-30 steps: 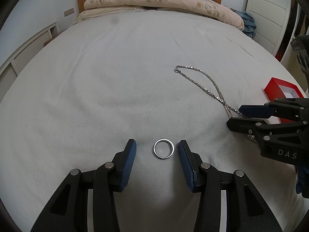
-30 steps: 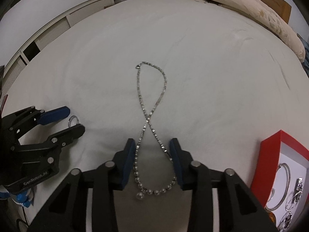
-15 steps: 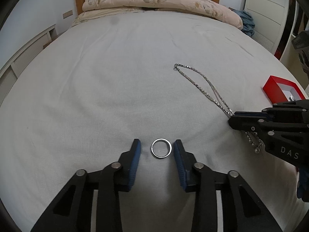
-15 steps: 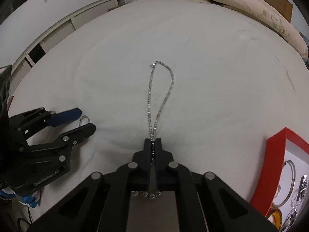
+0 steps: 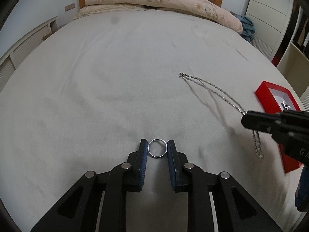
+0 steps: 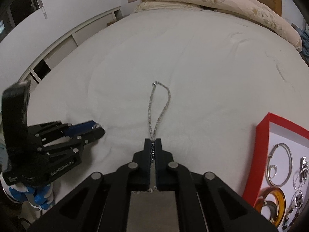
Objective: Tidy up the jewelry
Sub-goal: 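Carry the ring and necklace into the red box and release both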
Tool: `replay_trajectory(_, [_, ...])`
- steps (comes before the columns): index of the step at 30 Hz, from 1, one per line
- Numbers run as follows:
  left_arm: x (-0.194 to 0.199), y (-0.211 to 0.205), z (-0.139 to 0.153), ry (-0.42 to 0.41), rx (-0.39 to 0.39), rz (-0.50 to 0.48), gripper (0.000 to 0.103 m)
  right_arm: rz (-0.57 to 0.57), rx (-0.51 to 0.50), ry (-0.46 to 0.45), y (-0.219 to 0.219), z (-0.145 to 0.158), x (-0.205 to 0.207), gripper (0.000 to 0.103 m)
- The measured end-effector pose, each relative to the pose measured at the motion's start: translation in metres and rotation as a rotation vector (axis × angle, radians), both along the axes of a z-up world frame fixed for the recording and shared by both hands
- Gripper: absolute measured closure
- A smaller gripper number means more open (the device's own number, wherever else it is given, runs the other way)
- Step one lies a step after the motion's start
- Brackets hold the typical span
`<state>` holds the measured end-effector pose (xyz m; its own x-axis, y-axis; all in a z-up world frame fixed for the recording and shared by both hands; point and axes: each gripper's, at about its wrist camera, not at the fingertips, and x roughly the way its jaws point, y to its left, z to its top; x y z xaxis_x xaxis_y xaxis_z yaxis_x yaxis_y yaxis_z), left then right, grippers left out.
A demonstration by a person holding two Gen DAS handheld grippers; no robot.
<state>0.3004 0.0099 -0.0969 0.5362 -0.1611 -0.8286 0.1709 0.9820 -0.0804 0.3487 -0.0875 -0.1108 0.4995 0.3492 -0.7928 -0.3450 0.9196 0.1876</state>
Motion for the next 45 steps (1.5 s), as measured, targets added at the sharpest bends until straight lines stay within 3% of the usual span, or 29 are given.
replay_trajectory(6, [-0.014, 0.001, 0.014, -0.012, 0.015, -0.006, 0.083, -0.012, 0.04, -0.03, -0.002, 0.023, -0.014, 0.1])
replay_trajectory(17, [-0.054, -0.009, 0.074, -0.102, 0.032, -0.026, 0.083, -0.045, 0.066, -0.133, -0.008, 0.096, -0.059, 0.1])
replay_trajectory(28, [-0.077, -0.077, 0.118, -0.169, 0.023, -0.13, 0.083, -0.136, 0.055, -0.251, -0.086, 0.155, -0.12, 0.1])
replay_trajectory(36, [-0.065, -0.173, 0.117, -0.154, -0.011, -0.262, 0.083, -0.236, 0.031, -0.276, -0.162, 0.161, -0.121, 0.1])
replay_trajectory(45, [-0.034, -0.248, 0.083, -0.095, 0.006, -0.333, 0.083, -0.334, 0.059, -0.232, -0.23, 0.114, -0.086, 0.1])
